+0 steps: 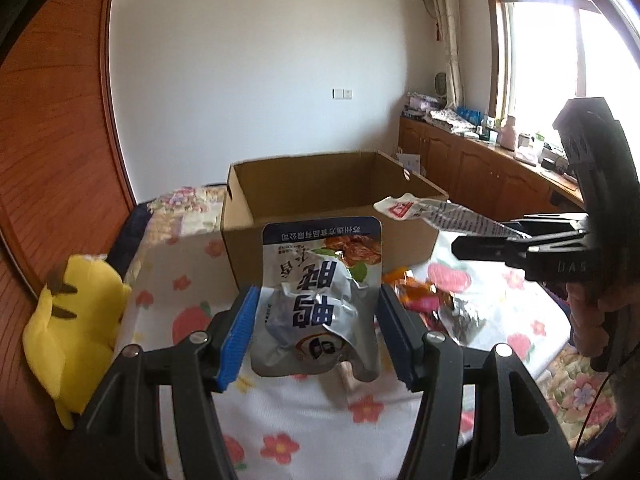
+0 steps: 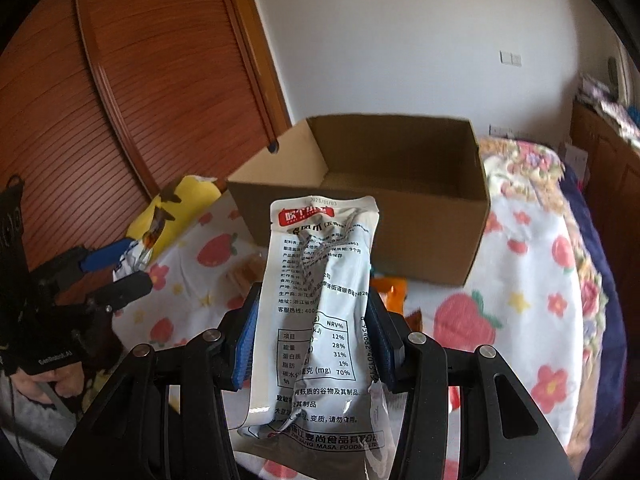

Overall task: Organize snacks
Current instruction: 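Lift and carry both held packets over the cardboard box with both tools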

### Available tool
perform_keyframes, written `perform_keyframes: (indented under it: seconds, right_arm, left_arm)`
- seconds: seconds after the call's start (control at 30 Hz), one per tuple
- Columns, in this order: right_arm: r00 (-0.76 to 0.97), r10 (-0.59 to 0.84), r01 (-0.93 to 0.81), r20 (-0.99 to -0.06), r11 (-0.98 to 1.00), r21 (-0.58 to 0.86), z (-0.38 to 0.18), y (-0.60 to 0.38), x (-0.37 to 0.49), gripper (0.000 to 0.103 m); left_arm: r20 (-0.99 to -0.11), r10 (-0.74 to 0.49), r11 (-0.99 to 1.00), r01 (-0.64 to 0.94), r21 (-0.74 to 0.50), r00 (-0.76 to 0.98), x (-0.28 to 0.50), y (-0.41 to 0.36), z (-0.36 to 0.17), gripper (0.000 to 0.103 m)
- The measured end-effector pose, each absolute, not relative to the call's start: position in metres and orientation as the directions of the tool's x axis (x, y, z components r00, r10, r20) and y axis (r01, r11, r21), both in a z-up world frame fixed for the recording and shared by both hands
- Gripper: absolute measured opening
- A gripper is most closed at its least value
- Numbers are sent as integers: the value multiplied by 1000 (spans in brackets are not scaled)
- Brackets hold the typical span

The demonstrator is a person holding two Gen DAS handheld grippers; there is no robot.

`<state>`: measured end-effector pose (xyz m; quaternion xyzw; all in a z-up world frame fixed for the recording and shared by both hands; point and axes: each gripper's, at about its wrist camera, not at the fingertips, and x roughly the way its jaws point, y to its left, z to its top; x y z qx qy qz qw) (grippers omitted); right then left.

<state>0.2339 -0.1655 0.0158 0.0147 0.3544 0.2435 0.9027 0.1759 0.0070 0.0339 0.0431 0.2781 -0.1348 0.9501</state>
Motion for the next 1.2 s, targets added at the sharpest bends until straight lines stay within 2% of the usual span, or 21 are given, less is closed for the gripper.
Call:
perform_keyframes:
  seconds: [0.57,0.93,1.2]
  right_arm:
    - [684,417,-437,-598,891,122,45,-164,308,49]
    - [689,400,-427,-605,898,107,29,-176,374,49]
    - [673,407,-425,-618,896,127,10,-178,407,49]
  left_arm:
    - [-490,-230,967,256,-14,841,276,3,49,60]
    - [-516,-248,961,274,-27,820,355,-10,40,60]
    - [-531,-256,958,284,-30,808,378,-13,20,60]
